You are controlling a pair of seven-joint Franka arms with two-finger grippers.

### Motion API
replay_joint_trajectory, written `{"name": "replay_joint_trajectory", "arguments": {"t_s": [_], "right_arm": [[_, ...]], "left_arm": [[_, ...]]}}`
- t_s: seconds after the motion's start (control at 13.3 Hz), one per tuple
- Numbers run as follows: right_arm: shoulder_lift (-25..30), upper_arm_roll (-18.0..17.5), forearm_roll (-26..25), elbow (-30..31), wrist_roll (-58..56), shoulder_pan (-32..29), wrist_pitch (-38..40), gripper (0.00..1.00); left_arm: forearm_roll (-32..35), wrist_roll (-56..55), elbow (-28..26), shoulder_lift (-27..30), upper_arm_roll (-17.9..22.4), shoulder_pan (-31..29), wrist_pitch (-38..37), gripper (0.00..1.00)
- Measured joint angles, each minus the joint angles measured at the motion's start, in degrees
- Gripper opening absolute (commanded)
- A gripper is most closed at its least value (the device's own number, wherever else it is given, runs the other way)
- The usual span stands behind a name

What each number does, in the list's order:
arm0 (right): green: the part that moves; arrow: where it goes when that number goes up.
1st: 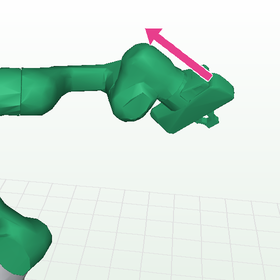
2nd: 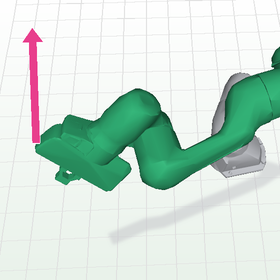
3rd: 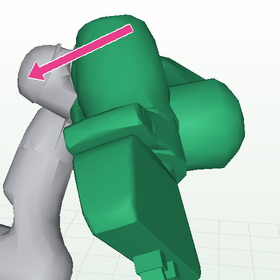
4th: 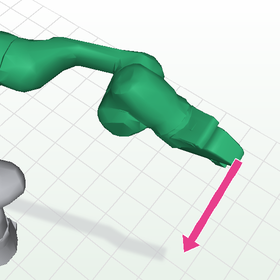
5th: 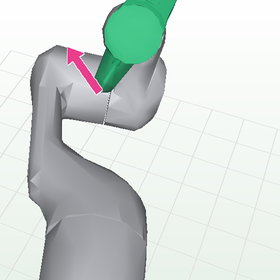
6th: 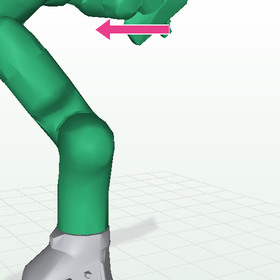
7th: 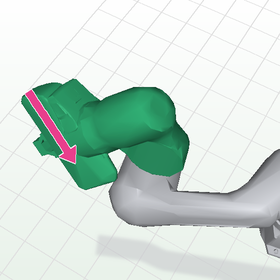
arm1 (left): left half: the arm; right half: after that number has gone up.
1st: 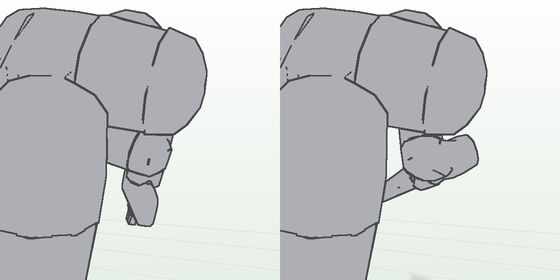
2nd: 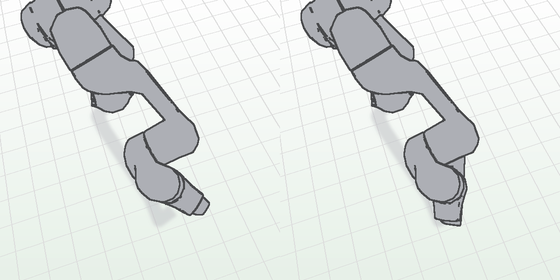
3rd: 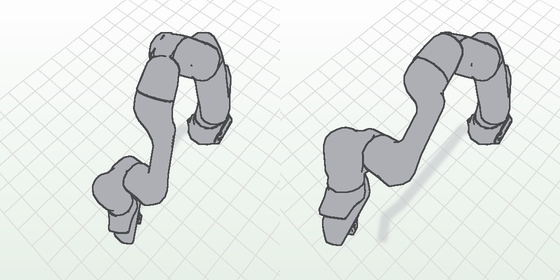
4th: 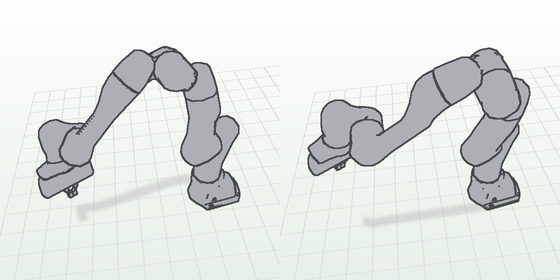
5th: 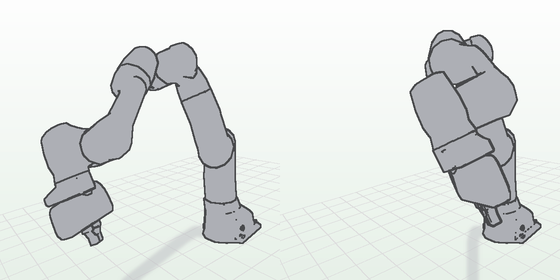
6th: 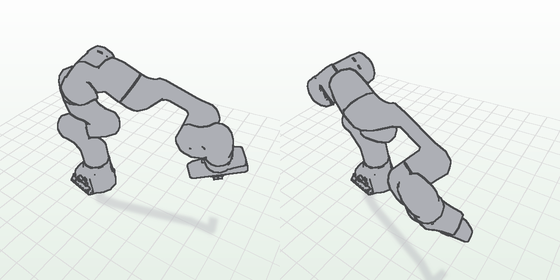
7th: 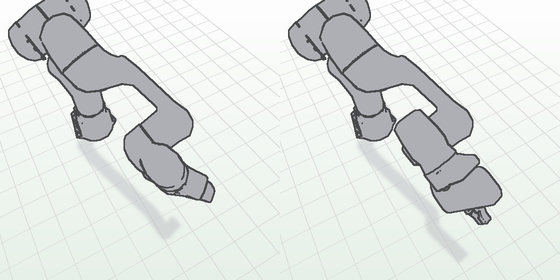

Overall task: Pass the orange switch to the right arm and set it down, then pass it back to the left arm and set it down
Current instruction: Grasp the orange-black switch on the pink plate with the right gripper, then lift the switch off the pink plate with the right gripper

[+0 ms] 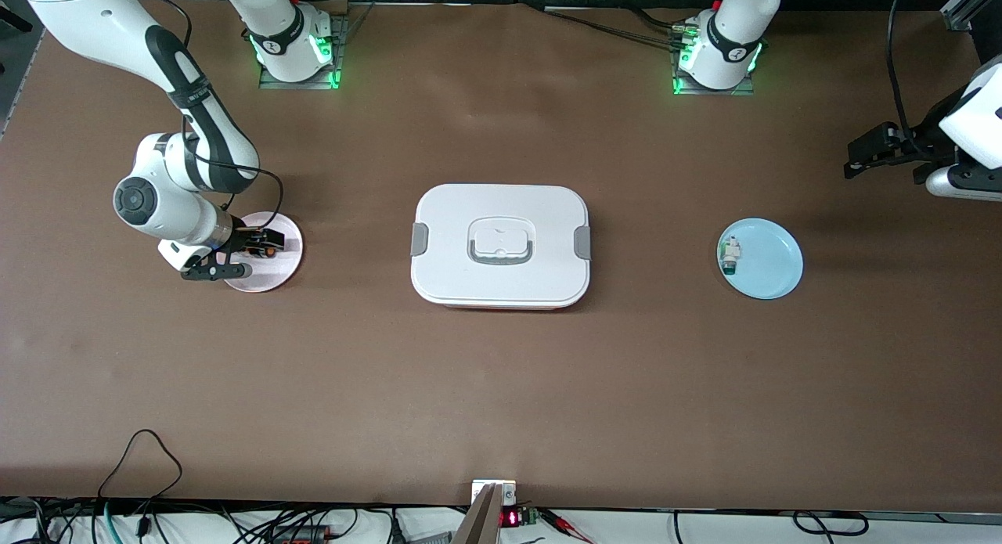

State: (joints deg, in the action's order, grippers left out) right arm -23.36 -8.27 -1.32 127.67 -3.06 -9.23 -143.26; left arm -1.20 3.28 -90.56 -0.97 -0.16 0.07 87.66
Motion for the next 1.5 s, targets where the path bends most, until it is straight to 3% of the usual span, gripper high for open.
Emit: {"name": "replay_joint_trajectory", "arguments": {"t_s": [0.53,0.68,0.83,0.98,1.5], "right_arm": [[0.0,-0.3,2.6,0.0,-0.2,-1.1,-0.2,0.97],[0.0,-0.4,2.6,0.0,-0.2,-1.1,-0.2,0.85],[0.0,-0.5,2.6,0.0,-0.6,-1.1,-0.2,0.57],[0.0,-0.5,2.6,-0.1,-4.5,-1.2,-0.3,0.4],[0.2,-1.7,2.7,-0.9,-11.5,-1.8,-0.5,0.28]], "left_arm": [[0.0,-1.6,0.0,0.0,-0.1,0.0,0.0,1.0],[-0.1,-1.9,0.0,0.0,-0.2,0.0,0.0,1.0],[-0.5,-2.0,0.0,0.0,-0.2,0.0,-0.2,1.0],[-0.7,-2.1,0.0,0.0,-0.2,0.0,-0.2,1.0],[-0.8,-2.2,0.0,0.0,-0.2,0.0,-0.2,1.0]]}}
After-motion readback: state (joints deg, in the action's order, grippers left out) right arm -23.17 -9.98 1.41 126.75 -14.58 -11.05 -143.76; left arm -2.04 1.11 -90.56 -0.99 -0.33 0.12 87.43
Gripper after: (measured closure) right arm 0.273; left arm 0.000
